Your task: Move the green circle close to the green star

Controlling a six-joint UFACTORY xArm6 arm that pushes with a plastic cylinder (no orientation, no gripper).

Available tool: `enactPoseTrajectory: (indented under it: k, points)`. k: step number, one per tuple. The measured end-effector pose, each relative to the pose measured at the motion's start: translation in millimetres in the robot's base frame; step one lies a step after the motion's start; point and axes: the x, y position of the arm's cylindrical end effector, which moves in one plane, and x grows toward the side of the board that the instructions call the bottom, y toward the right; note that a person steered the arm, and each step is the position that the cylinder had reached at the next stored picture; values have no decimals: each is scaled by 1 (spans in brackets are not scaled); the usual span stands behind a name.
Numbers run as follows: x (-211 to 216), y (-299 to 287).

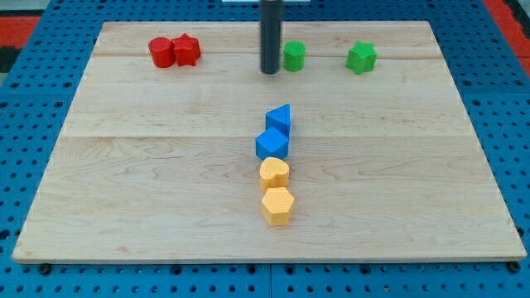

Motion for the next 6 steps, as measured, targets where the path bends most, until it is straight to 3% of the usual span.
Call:
enactPoseTrajectory:
  k: [2,6]
  points:
    - [-41,2]
    - [-6,5]
